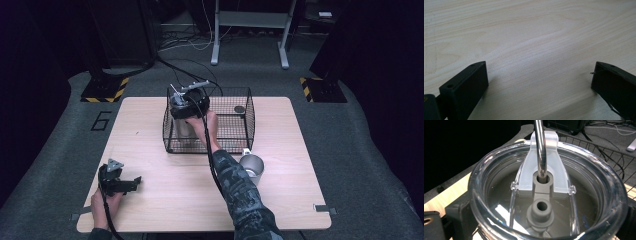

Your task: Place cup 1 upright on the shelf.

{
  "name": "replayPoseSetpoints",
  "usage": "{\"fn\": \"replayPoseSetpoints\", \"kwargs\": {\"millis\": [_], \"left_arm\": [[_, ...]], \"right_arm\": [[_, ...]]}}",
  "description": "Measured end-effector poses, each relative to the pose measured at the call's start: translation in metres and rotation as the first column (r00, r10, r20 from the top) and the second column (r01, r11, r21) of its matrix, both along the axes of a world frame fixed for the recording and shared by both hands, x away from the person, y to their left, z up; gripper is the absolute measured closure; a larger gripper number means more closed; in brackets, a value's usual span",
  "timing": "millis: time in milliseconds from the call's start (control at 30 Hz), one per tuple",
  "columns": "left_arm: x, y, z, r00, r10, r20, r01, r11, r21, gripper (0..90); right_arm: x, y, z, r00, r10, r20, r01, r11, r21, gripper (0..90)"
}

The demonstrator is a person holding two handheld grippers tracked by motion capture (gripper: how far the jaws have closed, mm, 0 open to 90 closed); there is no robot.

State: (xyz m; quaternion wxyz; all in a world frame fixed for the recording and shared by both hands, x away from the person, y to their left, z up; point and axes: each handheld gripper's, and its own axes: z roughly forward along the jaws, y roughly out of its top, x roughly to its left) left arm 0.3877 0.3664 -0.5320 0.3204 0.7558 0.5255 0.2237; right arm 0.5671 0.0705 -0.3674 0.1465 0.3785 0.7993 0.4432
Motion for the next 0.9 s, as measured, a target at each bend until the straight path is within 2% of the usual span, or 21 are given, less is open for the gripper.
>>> {"fn": "replayPoseSetpoints", "kwargs": {"millis": [167, 267, 300, 367, 500, 733, 900], "left_arm": [[0.0, 0.0, 0.0, 1.0, 0.0, 0.0, 0.0, 1.0, 0.001, 0.6], [0.0, 0.0, 0.0, 1.0, 0.0, 0.0, 0.0, 1.0, 0.001, 0.6], [0.0, 0.0, 0.0, 1.0, 0.0, 0.0, 0.0, 1.0, 0.001, 0.6], [0.0, 0.0, 0.0, 1.0, 0.0, 0.0, 0.0, 1.0, 0.001, 0.6], [0.0, 0.0, 0.0, 1.0, 0.0, 0.0, 0.0, 1.0, 0.001, 0.6], [0.0, 0.0, 0.0, 1.0, 0.0, 0.0, 0.0, 1.0, 0.001, 0.6], [0.0, 0.0, 0.0, 1.0, -0.001, 0.0, 0.001, 1.0, 0.001, 0.6]], "right_arm": [[0.002, 0.001, -0.008, 0.9995, -0.013, -0.027, 0.013, 1.0, 0.004, 3.5], [0.004, 0.001, -0.011, 0.9997, -0.011, -0.023, 0.01, 1.0, -0.002, 3.5], [0.004, 0.001, -0.012, 0.9992, -0.016, -0.037, 0.016, 1.0, -0.005, 3.5], [0.006, 0.001, -0.016, 0.9994, -0.014, -0.031, 0.014, 1.0, -0.009, 3.5], [0.006, 0.001, -0.021, 0.9984, -0.024, -0.05, 0.023, 1.0, -0.013, 3.5], [0.008, 0.002, -0.025, 0.9985, -0.032, -0.046, 0.031, 0.999, -0.025, 3.4], [0.008, 0.002, -0.026, 0.9979, -0.042, -0.048, 0.04, 0.998, -0.05, 3.4]]}}
